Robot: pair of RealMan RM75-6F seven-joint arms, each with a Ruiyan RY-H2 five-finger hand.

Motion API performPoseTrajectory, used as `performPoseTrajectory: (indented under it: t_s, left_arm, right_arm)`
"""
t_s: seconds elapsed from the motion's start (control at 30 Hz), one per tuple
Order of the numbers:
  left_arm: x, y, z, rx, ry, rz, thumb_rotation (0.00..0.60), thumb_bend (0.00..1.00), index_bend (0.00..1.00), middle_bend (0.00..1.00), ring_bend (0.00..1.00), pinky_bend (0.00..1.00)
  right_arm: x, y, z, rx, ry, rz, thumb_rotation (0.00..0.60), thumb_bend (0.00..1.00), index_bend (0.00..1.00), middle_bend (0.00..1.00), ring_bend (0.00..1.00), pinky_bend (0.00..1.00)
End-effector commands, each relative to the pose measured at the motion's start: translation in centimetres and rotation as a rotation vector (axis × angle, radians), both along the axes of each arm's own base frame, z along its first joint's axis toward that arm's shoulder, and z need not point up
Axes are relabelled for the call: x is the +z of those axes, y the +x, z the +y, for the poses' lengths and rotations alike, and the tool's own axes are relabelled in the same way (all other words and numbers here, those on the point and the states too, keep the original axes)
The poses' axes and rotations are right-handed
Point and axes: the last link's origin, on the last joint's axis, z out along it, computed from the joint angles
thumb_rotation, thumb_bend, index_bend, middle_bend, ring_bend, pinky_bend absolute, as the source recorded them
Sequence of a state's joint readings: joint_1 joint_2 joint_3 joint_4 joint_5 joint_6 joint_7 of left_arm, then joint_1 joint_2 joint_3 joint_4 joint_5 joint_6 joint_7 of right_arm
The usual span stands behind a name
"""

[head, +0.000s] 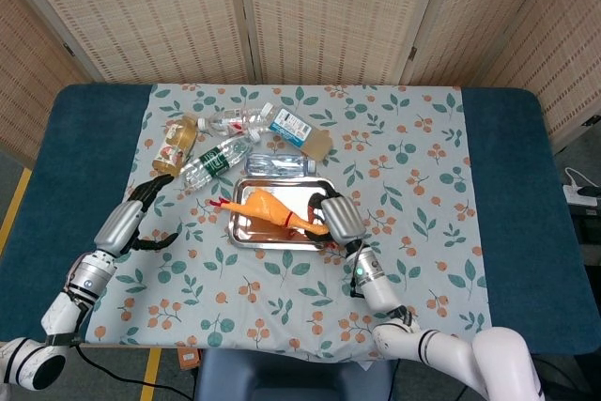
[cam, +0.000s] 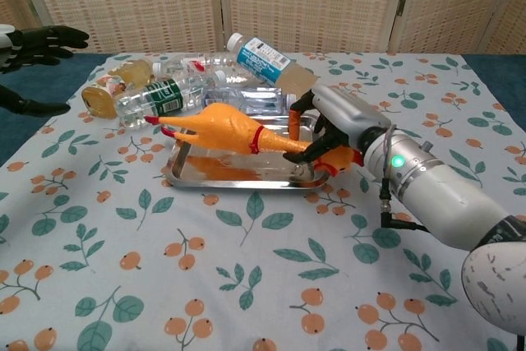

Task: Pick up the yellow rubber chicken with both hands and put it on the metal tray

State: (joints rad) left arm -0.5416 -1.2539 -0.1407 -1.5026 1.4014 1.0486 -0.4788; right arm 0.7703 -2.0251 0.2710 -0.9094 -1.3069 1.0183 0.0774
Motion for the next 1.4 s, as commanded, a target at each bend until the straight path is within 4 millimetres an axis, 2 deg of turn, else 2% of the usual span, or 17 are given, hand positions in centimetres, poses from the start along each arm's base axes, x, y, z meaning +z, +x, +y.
performPoseTrajectory:
  t_s: [0.03, 0.17, 0.33, 0.5, 0.63, 0.77, 0.93, 1.03, 1.17, 1.27, 1.4]
  left_arm:
    - [0.0, -0.2, 0.0, 0.01, -0.015, 0.01, 0.6, 0.27, 0.0, 0.0, 0.0, 0.0]
    - [0.0, -0.4, -0.2, 0.036, -0.071, 0.025, 0.6, 0.27, 0.0, 0.0, 0.0, 0.0]
    - [0.0, -0.5, -0.5, 0.041, -0.094, 0.04, 0.6, 0.27, 0.0, 0.0, 0.0, 0.0]
    - [-0.1, -0.2, -0.7, 0.043, -0.106, 0.048, 0.6, 0.27, 0.0, 0.0, 0.0, 0.0]
    - [0.1, 0.0, -0.8, 0.044, -0.104, 0.051, 0.6, 0.27, 0.0, 0.0, 0.0, 0.0]
    - [0.8, -0.2, -1.3, 0.025, -0.097, 0.084, 0.6, 0.27, 0.0, 0.0, 0.0, 0.0]
    - [2.7, -2.5, -3.1, 0.014, -0.074, 0.183, 0.6, 0.29, 0.0, 0.0, 0.0, 0.0]
    - [3.9, -5.2, -4.7, -0.048, 0.118, 0.345, 0.6, 0.31, 0.0, 0.0, 0.0, 0.0]
    - [3.5, -7.8, -8.0, -0.066, 0.291, 0.439, 0.6, 0.31, 0.0, 0.0, 0.0, 0.0]
    - [3.2, -9.5, -10.5, -0.04, 0.335, 0.442, 0.6, 0.31, 0.0, 0.0, 0.0, 0.0]
    - [3.0, -10.5, -11.8, -0.037, 0.331, 0.464, 0.6, 0.31, 0.0, 0.0, 0.0, 0.0]
  right_arm:
    - [0.5, -0.1, 0.0, 0.033, -0.011, 0.053, 0.6, 0.21, 0.12, 0.13, 0.06, 0.19]
    - [2.0, -0.2, 0.3, 0.06, -0.016, 0.081, 0.6, 0.16, 0.01, 0.05, 0.0, 0.1]
    - [3.8, -0.3, 0.7, 0.095, -0.008, 0.149, 0.6, 0.11, 0.0, 0.0, 0.0, 0.01]
    - [5.1, -0.2, 0.8, 0.086, 0.002, 0.205, 0.6, 0.08, 0.0, 0.0, 0.0, 0.0]
    - [5.9, -0.2, 0.9, 0.07, 0.001, 0.185, 0.6, 0.08, 0.0, 0.0, 0.0, 0.0]
    - [7.8, -0.5, 1.7, 0.085, -0.021, 0.166, 0.6, 0.08, 0.0, 0.0, 0.0, 0.0]
    - [11.9, -2.5, 5.0, 0.116, -0.091, 0.219, 0.6, 0.08, 0.0, 0.0, 0.0, 0.0]
    - [14.8, -5.0, 8.8, 0.116, -0.115, 0.32, 0.6, 0.08, 0.0, 0.0, 0.0, 0.0]
    - [17.8, -8.3, 13.5, 0.077, -0.139, 0.44, 0.6, 0.08, 0.0, 0.0, 0.0, 0.0]
    - [19.0, -10.9, 16.6, 0.041, -0.183, 0.476, 0.6, 0.08, 0.0, 0.0, 0.0, 0.0]
    - [20.3, -13.7, 18.9, -0.033, -0.262, 0.445, 0.6, 0.08, 0.0, 0.0, 0.0, 0.0]
